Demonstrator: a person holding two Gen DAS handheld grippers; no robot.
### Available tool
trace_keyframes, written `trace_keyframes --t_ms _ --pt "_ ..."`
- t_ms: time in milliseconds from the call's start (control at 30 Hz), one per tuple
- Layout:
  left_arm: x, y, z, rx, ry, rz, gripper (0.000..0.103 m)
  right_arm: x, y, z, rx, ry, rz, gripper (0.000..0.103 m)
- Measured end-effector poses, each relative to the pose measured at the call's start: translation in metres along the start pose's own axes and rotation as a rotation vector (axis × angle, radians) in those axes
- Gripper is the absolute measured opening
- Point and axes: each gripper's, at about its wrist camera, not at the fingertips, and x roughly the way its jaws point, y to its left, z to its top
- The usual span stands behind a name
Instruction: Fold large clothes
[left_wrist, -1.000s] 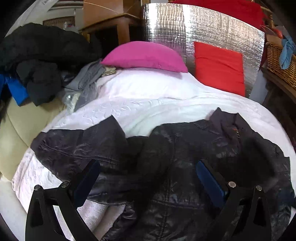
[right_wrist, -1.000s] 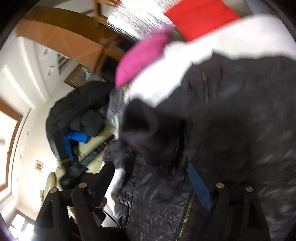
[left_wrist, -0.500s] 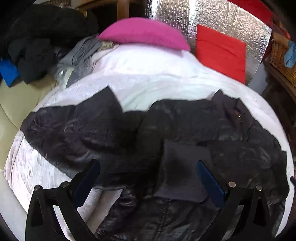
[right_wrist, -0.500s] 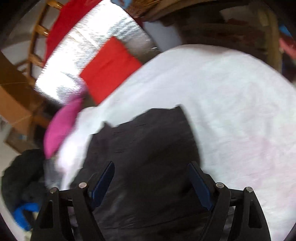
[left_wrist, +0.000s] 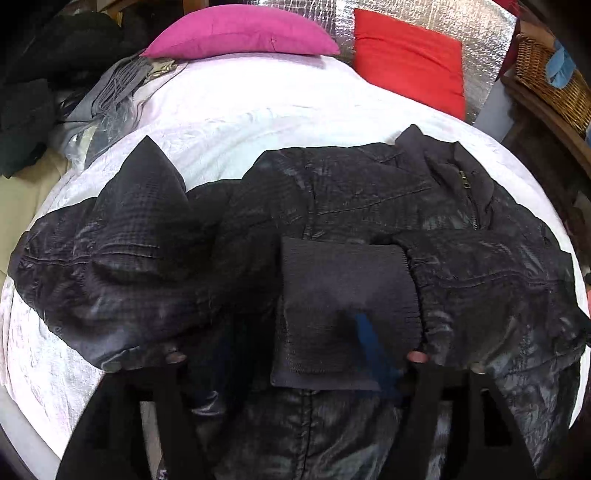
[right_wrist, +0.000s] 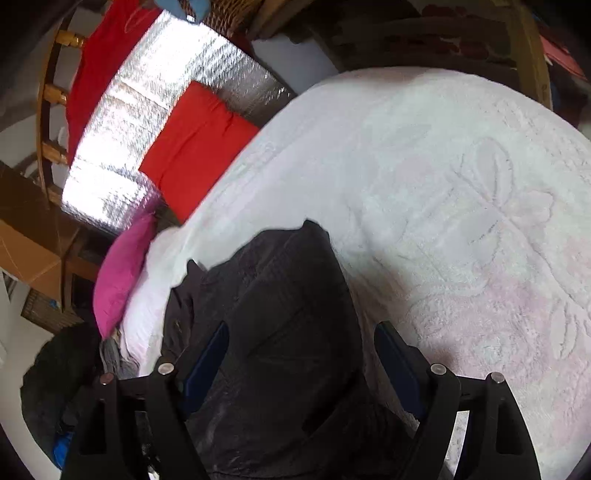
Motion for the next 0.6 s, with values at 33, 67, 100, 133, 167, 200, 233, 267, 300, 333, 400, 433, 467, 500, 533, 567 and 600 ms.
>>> trace_keyframes --t_ms 33,67,100,133,167,200,233,267,300,333,400,433,467,500,533,567,600 --pt "0.001 -0.003 0.0 0.007 -0.001 0.01 0.074 0.005 0.003 -0.002 -0.016 0.017 -0.009 0.082" --pt "0.001 -0.006 -0.001 0.018 -0.004 0.021 0.074 0.01 0.006 -0.005 -0.037 0.038 -0.021 0.082" --pt "0.002 -0.009 -0.002 0.033 -0.009 0.033 0.074 0.015 0.01 -0.008 -0.063 0.058 -0.041 0.08" --pt "0.002 -0.013 -0.003 0.049 -0.016 0.047 0.074 0.019 0.014 -0.01 -0.085 0.071 -0.063 0.078" --pt "0.004 -0.013 -0.002 0.06 -0.022 0.058 0.071 0.023 0.018 -0.014 -0.116 0.079 -0.1 0.071" --pt "0.003 -0.015 -0.003 0.072 -0.032 0.063 0.064 0.027 0.021 -0.018 -0.151 0.08 -0.139 0.063" --pt "0.001 -0.018 -0.004 0.088 -0.045 0.058 0.043 0.027 0.024 -0.022 -0.18 0.076 -0.164 0.059" --pt "-0.001 -0.021 -0.004 0.107 -0.05 0.061 0.03 0.027 0.029 -0.025 -0.214 0.063 -0.187 0.051" --pt "-0.002 -0.027 -0.005 0.132 -0.066 0.094 0.03 0.025 0.032 -0.027 -0.231 0.046 -0.216 0.046" --pt "-0.004 -0.033 -0.006 0.164 -0.091 0.134 0.028 0.021 0.036 -0.028 -0.249 0.021 -0.23 0.043" --pt "-0.005 -0.04 -0.006 0.202 -0.118 0.178 0.027 0.014 0.039 -0.028 -0.269 -0.017 -0.239 0.036" --pt "-0.005 -0.041 -0.006 0.21 -0.125 0.187 0.027 0.011 0.038 -0.027 -0.27 -0.028 -0.241 0.035" --pt "-0.006 -0.042 -0.006 0.217 -0.132 0.195 0.027 0.012 0.037 -0.027 -0.268 -0.025 -0.242 0.035" --pt "-0.007 -0.043 -0.006 0.223 -0.137 0.205 0.027 0.015 0.034 -0.027 -0.264 -0.01 -0.248 0.035" --pt "-0.007 -0.043 -0.007 0.23 -0.141 0.217 0.027 0.017 0.034 -0.027 -0.259 -0.001 -0.251 0.035" --pt "-0.006 -0.044 -0.007 0.233 -0.143 0.221 0.027 0.019 0.032 -0.026 -0.251 0.01 -0.251 0.035" --pt "-0.004 -0.045 -0.006 0.234 -0.143 0.222 0.027 0.02 0.032 -0.025 -0.244 0.013 -0.249 0.034"
